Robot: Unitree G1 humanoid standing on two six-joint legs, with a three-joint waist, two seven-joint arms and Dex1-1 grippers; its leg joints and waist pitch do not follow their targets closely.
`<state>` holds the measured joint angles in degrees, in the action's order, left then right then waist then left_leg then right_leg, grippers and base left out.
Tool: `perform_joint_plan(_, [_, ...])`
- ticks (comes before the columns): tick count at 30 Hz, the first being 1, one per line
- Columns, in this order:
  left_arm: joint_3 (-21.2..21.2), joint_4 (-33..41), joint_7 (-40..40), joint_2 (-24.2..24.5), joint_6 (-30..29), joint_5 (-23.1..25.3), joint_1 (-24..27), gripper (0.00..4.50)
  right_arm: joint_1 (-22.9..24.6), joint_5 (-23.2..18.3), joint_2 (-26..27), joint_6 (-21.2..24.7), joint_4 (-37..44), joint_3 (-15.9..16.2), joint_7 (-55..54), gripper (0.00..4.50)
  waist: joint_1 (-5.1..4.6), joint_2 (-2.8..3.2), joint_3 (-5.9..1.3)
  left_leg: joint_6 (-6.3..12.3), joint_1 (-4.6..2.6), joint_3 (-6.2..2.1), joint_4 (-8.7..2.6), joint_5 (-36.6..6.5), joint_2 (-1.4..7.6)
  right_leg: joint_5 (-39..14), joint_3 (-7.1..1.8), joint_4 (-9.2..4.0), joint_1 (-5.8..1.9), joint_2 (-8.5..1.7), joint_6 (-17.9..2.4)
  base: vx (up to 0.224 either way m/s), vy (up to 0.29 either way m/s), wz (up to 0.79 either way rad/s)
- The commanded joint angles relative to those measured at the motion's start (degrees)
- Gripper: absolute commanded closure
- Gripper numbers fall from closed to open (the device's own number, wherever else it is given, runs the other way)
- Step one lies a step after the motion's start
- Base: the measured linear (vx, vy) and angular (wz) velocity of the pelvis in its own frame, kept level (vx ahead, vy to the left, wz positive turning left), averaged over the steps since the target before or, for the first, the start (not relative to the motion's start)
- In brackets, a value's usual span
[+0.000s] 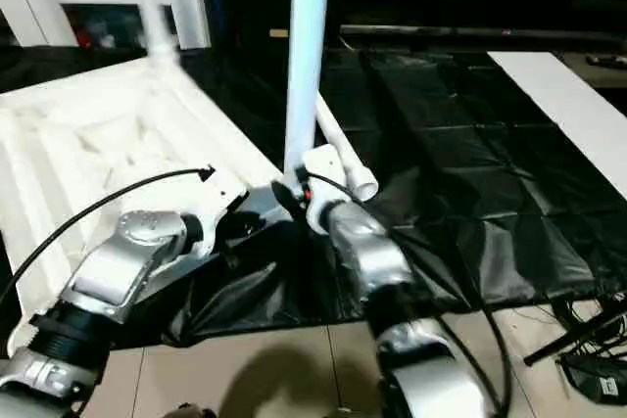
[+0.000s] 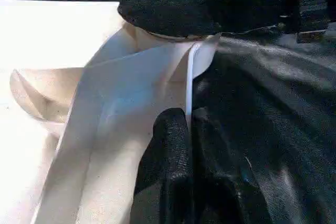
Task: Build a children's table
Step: Rotate leg to tighten
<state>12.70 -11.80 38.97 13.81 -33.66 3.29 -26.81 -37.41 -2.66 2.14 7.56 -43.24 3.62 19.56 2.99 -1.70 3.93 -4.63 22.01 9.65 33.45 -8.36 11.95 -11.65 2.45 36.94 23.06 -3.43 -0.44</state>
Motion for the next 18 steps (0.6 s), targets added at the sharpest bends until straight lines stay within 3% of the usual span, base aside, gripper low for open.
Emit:
perform_joint_plan(1, [0.3,3.2,-1.0,-1.9,1.7,-0.7,-0.8,4.50,0.0,-0.6,3.1,1.0,-2.8,2.5,2.8,1.11,0.39,0.25,-4.22,-0.85,-0.77,-0.12,-3.64,-14.5,0.74,-11.2,-2.13,-5.20,-2.46,-3.59,-10.0,0.000,0.000,0.00])
perform_joint_plan(4, [1.3,3.2,1.2,-0.4,3.8,-1.3,-0.8,4.50,-0.3,1.2,1.4,-1.0,-2.8,4.0,3.5,0.77,0.44,0.38,-4.24,-0.78,-0.86,-0.07,-3.59,-14.9,0.73,-11.4,-2.21,-5.32,-2.40,-3.67,-10.0,0.000,0.000,0.00])
perform_joint_plan(7, [2.2,2.8,4.3,1.4,5.2,-2.1,-0.7,4.50,0.2,1.2,-0.9,-1.9,-1.1,4.8,7.5,0.77,0.45,0.49,-4.23,-0.58,-0.85,-0.01,-3.54,-14.9,0.69,-11.2,-2.29,-5.33,-2.49,-3.69,-10.1,0.000,0.000,0.00])
perform_joint_plan(8, [3.1,1.9,7.9,3.1,8.1,-2.2,-0.8,4.50,1.2,0.6,-3.0,-2.0,1.4,5.3,12.5,0.77,0.52,0.59,-4.23,-0.38,-0.86,-0.07,-3.53,-15.1,0.67,-11.4,-2.27,-5.42,-2.50,-3.65,-10.0,0.000,0.000,0.00])
perform_joint_plan(10, [3.4,1.6,9.1,3.6,9.0,-2.3,-0.8,4.50,1.5,0.5,-3.6,-2.1,2.0,5.4,14.0,0.77,0.89,0.61,-4.34,-0.07,-0.84,0.03,-3.51,-14.1,0.82,-9.2,-2.34,-5.22,-2.58,-3.62,-10.4,0.000,0.000,0.00])
perform_joint_plan(12, [4.2,0.6,13.7,6.1,11.0,-2.9,-0.9,4.50,3.2,-0.1,-7.3,-2.7,5.4,6.7,21.0,0.77,1.10,1.40,-4.37,-0.23,-1.07,-0.06,-3.51,-14.4,0.87,-8.0,-2.27,-5.14,-2.46,-3.53,-11.1,0.000,0.000,0.00])
perform_joint_plan(14, [4.7,-0.1,17.3,7.9,12.3,-3.5,-1.0,4.50,4.5,-0.7,-9.9,-2.9,7.7,7.6,25.6,0.77,1.53,1.22,-4.39,0.02,-1.24,0.00,-3.52,-14.9,1.01,-7.0,-2.28,-5.15,-2.49,-3.45,-11.5,0.000,0.000,0.00])
perform_joint_plan(18, [5.9,-0.9,25.1,11.6,15.5,-5.1,-1.3,4.50,7.3,-2.8,-14.8,-1.6,13.6,9.6,35.5,0.77,2.52,1.56,-4.25,-0.34,-1.55,-0.01,-3.65,-17.0,1.02,-8.3,-2.30,-5.30,-2.40,-3.45,-11.8,0.000,0.000,0.00])
